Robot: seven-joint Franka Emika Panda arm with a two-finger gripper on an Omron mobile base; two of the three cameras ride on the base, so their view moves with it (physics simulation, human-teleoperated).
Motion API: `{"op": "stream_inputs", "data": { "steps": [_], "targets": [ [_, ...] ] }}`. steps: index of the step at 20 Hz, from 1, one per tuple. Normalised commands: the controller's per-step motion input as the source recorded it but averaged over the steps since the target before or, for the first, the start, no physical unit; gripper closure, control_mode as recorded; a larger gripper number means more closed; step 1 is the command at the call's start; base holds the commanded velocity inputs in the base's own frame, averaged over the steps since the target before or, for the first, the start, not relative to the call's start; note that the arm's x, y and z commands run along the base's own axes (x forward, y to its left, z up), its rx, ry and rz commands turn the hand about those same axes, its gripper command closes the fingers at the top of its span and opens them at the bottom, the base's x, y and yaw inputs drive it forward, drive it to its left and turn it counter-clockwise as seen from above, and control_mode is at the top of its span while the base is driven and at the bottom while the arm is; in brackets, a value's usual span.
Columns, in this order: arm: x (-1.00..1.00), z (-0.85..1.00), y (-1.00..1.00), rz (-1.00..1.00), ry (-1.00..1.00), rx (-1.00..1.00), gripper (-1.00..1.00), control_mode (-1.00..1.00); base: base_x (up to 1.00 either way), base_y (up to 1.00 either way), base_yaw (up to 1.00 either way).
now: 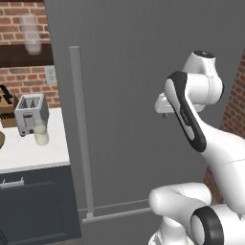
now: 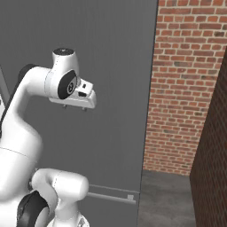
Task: Grab a lemon wedge from the fridge and one ice cube from the ice bowl, and put them in the glass of lemonade.
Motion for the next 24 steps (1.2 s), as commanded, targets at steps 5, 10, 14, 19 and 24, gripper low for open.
{"op": "stream_inputs", "data": {
  "steps": [5, 10, 14, 19, 24],
  "targets": [
    [-0.16, -0.13, 0.06, 0.0, 0.0, 0.01, -1.0, -1.0, 0.0, 0.0, 0.0],
    [0.0, -0.13, 0.11, 0.0, 0.0, 0.0, -1.0, -1.0, 0.0, 0.0, 0.0],
    [0.0, 0.0, 0.0, 0.0, 0.0, 0.0, -1.0, -1.0, 0.0, 0.0, 0.0],
    [0.0, 0.0, 0.0, 0.0, 0.0, 0.0, -1.0, 1.0, 0.0, 0.02, 0.0],
    [0.0, 0.0, 0.0, 0.0, 0.0, 0.0, -1.0, 1.0, 0.0, 0.78, 0.0]
  ]
}}
